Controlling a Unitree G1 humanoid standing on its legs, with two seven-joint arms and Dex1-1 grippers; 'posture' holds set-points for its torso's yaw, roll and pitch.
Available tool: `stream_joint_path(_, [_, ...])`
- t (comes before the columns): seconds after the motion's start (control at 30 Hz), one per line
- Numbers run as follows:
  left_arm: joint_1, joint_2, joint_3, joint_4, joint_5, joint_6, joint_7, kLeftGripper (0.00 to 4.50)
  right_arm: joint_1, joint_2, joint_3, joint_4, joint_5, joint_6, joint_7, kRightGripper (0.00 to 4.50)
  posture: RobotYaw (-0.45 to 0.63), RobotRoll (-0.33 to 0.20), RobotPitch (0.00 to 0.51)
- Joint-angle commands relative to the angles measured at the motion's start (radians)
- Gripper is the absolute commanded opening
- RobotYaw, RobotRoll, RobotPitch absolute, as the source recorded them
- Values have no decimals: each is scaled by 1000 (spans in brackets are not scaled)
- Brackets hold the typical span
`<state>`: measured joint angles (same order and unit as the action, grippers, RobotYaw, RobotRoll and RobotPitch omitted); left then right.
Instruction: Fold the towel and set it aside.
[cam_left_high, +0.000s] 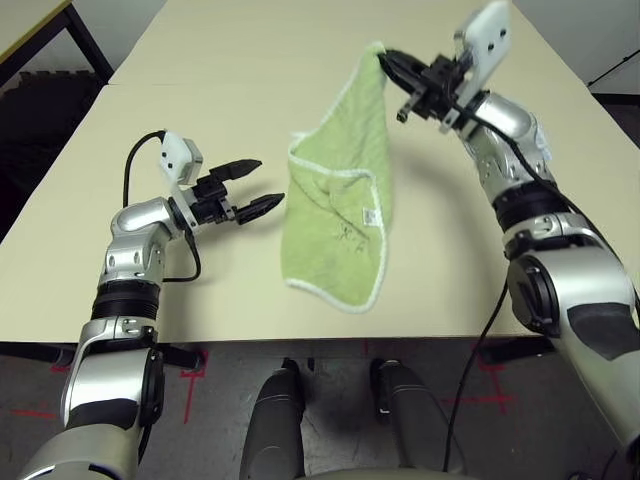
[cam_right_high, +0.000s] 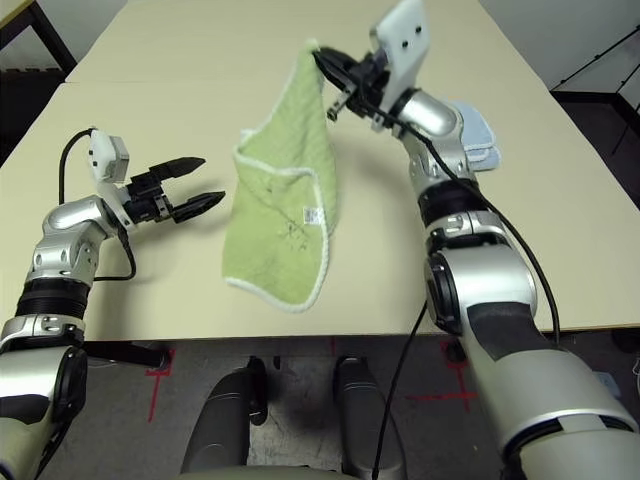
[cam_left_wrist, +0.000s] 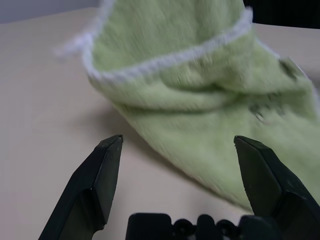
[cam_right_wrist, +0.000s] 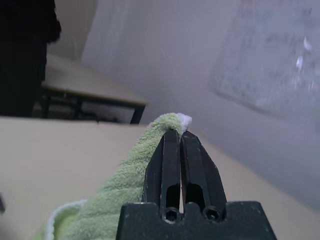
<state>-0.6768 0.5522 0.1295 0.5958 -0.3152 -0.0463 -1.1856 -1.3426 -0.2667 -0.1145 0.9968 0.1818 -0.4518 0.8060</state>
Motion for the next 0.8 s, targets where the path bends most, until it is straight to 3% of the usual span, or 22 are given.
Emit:
stream_joint_path(0.03, [-2, -2, -13, -11, 4, -3, -1, 4500, -60, -2, -30, 39, 6, -104, -33, 31, -33, 0, 182])
stream_joint_path(0.3, [-1, -10, -15, -15, 2, -4, 5, 4500, -180, -20, -35, 94, -29, -330, -100, 31, -34, 0, 180])
stream_joint_path(0.47, [-17, -25, -14, -8, 1, -4, 17, 4500, -286, -27, -66, 114, 5, -368, -108, 31, -38, 0, 173])
stream_joint_path(0.57, [-26, -36, -10, -10, -6, 5, 21, 4500, -320, -41, -52, 135, -31, -376, -128, 31, -38, 0, 170])
stream_joint_path(0.67, [-32, -46, -5, -49, -38, 59, 21, 4500, -311, -46, 4, 165, -108, -332, -159, 31, -34, 0, 168])
stream_joint_path(0.8, [-40, -54, 13, -185, -122, 218, 46, 4500, -282, -15, 22, 168, -119, -294, -150, 31, -15, 0, 168])
